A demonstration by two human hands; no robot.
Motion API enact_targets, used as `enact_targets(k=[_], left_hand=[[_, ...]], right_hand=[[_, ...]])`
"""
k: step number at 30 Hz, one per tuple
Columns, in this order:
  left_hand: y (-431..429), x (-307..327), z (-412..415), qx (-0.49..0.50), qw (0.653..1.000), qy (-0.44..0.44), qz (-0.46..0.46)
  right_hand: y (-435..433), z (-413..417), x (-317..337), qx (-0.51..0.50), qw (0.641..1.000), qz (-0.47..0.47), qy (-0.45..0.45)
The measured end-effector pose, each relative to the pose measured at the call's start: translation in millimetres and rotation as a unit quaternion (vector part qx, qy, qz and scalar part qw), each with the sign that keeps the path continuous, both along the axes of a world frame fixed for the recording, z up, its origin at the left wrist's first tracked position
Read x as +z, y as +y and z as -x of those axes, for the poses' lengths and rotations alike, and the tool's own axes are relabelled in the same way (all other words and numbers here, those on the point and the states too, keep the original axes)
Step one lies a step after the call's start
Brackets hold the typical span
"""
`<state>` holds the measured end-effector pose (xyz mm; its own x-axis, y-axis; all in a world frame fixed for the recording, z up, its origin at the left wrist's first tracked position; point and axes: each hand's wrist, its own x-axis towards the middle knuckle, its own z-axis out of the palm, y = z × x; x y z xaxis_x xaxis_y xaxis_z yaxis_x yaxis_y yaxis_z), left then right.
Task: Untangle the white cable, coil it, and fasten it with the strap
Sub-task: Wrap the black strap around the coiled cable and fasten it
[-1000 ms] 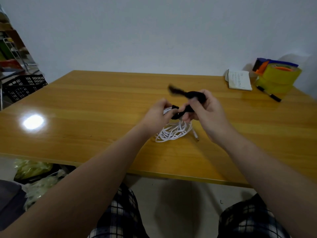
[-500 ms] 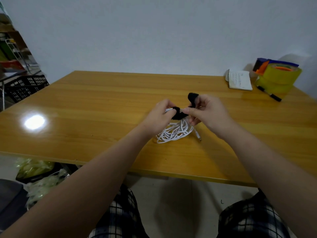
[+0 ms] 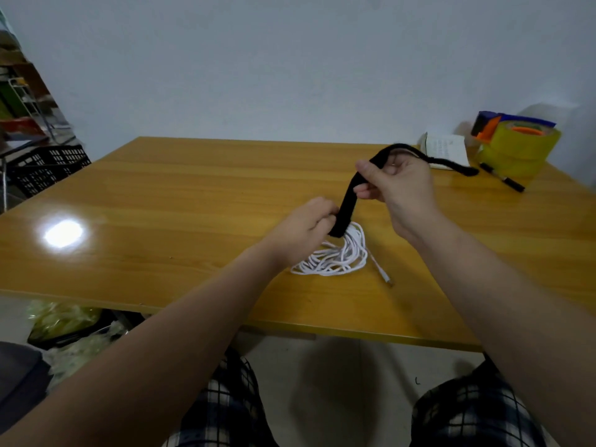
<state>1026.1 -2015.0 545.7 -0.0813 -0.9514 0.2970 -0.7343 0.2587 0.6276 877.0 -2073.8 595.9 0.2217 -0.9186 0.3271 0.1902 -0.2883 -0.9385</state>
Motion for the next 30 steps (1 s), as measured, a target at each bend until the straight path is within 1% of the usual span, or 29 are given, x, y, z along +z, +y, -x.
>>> enact_targets(k=[1, 3, 5, 6, 7, 8, 10, 11, 12, 13, 14, 15, 17, 19, 24, 27, 30], left_hand=[[3.4, -1.2, 2.3, -0.006, 1.000, 0.003, 0.006], [7.7, -7.2, 6.7, -0.012, 1.000, -0.004, 0.027], [5.4, -10.2, 9.0, 0.001, 0.999, 0.002, 0.051], [4.9, -9.8, 9.7, 0.010, 0.998, 0.019, 0.052], [4.5, -9.5, 10.2, 0.018, 0.998, 0.044, 0.047], [4.7, -9.1, 10.3, 0.024, 0.997, 0.069, 0.037], [3.7, -9.0, 9.5, 0.042, 0.994, 0.100, 0.016], [3.0, -8.4, 9.3, 0.050, 0.994, 0.097, 0.012], [2.6, -7.4, 9.5, 0.054, 0.994, 0.092, 0.012], [1.8, -6.5, 10.0, 0.053, 0.994, 0.093, 0.014], [2.3, -3.9, 10.8, 0.048, 0.993, 0.106, 0.017], [2.8, -1.8, 11.7, 0.045, 0.991, 0.123, 0.018], [2.4, -0.7, 11.6, 0.056, 0.990, 0.130, 0.021], [2.2, -2.5, 11.6, 0.075, 0.991, 0.106, 0.014], [4.7, -3.1, 10.0, 0.111, 0.988, 0.109, 0.015], [4.8, -0.8, 11.4, 0.096, 0.995, 0.035, 0.019], [6.0, 0.3, 11.2, 0.100, 0.994, -0.025, 0.041]], right_hand=[[-7.2, -1.0, -3.5, -0.003, 1.000, -0.011, -0.006], [-15.7, -6.7, -12.5, -0.004, 0.999, -0.032, 0.010], [-19.5, -11.6, -21.6, 0.019, 0.996, -0.086, 0.029], [-20.7, -12.5, -24.9, 0.041, 0.991, -0.120, 0.044], [-21.9, -11.7, -26.1, 0.056, 0.985, -0.145, 0.081], [-23.6, -9.7, -26.1, 0.056, 0.975, -0.151, 0.153], [-24.8, -5.8, -25.6, 0.018, 0.941, -0.102, 0.322], [-22.4, -4.6, -24.9, -0.009, 0.932, -0.062, 0.357], [-18.7, -3.4, -24.5, -0.026, 0.938, -0.018, 0.346], [-13.4, -2.1, -24.3, -0.014, 0.951, 0.023, 0.309], [-6.5, -1.2, -24.7, 0.029, 0.961, 0.051, 0.272], [1.2, -0.6, -26.0, 0.092, 0.961, 0.065, 0.254], [8.3, 2.0, -31.8, 0.184, 0.942, 0.077, 0.270], [7.3, 6.7, -36.2, 0.211, 0.933, 0.071, 0.281], [10.4, 9.5, -36.3, 0.221, 0.916, 0.062, 0.328], [15.0, 0.4, -36.1, 0.162, 0.919, 0.062, 0.353], [17.5, -4.4, -34.0, 0.155, 0.914, 0.059, 0.369]])
